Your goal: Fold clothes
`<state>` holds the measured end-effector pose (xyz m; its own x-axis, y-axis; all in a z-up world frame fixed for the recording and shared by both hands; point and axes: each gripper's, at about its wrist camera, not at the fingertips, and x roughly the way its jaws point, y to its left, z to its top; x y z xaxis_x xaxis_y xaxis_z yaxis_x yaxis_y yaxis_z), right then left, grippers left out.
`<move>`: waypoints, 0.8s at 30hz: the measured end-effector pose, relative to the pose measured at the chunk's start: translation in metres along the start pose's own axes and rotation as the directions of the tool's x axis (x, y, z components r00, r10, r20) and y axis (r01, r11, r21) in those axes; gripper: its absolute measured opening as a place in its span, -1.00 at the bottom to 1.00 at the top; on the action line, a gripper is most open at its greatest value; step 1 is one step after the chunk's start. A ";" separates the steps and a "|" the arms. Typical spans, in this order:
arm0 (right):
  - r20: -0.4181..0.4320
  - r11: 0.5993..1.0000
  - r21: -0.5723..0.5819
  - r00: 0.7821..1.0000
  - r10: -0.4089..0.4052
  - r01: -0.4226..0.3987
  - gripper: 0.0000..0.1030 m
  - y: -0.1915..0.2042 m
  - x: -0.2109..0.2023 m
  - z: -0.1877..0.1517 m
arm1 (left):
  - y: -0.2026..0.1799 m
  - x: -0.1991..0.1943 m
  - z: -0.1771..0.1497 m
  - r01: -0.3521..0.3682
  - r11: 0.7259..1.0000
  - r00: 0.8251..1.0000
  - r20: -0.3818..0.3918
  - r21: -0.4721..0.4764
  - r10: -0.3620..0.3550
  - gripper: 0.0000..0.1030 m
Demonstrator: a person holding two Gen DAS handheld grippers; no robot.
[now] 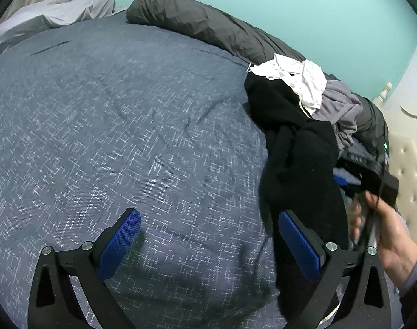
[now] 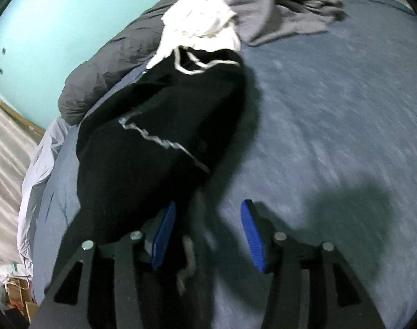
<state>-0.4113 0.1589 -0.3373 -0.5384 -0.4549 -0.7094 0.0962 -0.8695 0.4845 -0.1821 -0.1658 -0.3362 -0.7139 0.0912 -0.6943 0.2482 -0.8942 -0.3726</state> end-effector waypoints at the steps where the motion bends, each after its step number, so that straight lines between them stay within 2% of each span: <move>1: 0.013 1.000 -0.021 1.000 0.012 -0.012 -0.02 0.008 0.002 0.004 | 0.001 0.000 0.000 -0.001 1.000 1.000 0.000 -0.003 0.001 0.99; 3: 0.037 0.997 -0.065 0.999 0.038 -0.035 -0.02 0.023 0.006 0.011 | 0.004 0.000 0.001 -0.001 1.000 1.000 0.000 -0.009 0.001 0.99; 5: 0.065 0.983 -0.165 0.994 0.092 -0.080 -0.02 0.050 0.004 0.015 | 0.005 -0.001 0.001 0.000 1.000 1.000 -0.001 -0.011 0.000 0.99; 7: 0.060 0.968 -0.221 0.989 0.137 -0.121 -0.02 0.070 0.002 0.015 | 0.006 -0.001 0.000 0.000 1.000 1.000 -0.002 -0.011 0.000 0.99; 10: 0.012 0.959 -0.241 0.988 0.157 -0.149 -0.02 0.083 0.008 0.017 | 0.004 0.000 -0.001 0.000 1.000 1.000 -0.004 -0.006 0.000 0.99; 12: -0.002 0.962 -0.235 0.990 0.140 -0.137 -0.02 0.080 0.010 0.018 | 0.002 0.000 -0.002 0.004 1.000 1.000 -0.008 -0.007 -0.004 0.99; 15: 0.043 0.983 -0.148 0.992 0.120 -0.112 0.01 0.061 0.008 0.023 | 0.000 0.001 -0.002 0.009 1.000 1.000 -0.008 -0.004 -0.009 0.99; 17: 0.079 0.994 -0.053 0.992 0.096 -0.092 0.22 0.043 0.006 0.025 | -0.001 0.000 -0.002 0.009 1.000 1.000 -0.007 0.000 -0.009 0.99; 20: 0.071 0.994 0.005 0.991 0.112 -0.112 0.23 0.032 0.011 0.031 | 0.000 0.000 -0.001 0.007 1.000 1.000 -0.005 -0.002 -0.007 0.99; 22: 0.058 0.993 -0.002 0.991 0.120 -0.121 0.23 0.033 0.015 0.032 | 0.002 0.000 0.000 0.004 1.000 1.000 -0.004 -0.010 -0.004 0.99; 24: 0.066 0.992 -0.027 0.990 0.128 -0.126 0.10 0.040 0.018 0.034 | 0.004 0.000 0.000 0.000 1.000 1.000 -0.003 -0.015 0.000 0.99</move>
<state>-0.4460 0.1226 -0.3130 -0.5755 -0.5486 -0.6065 0.1858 -0.8099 0.5563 -0.1815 -0.1695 -0.3380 -0.7123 0.0927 -0.6958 0.2579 -0.8874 -0.3822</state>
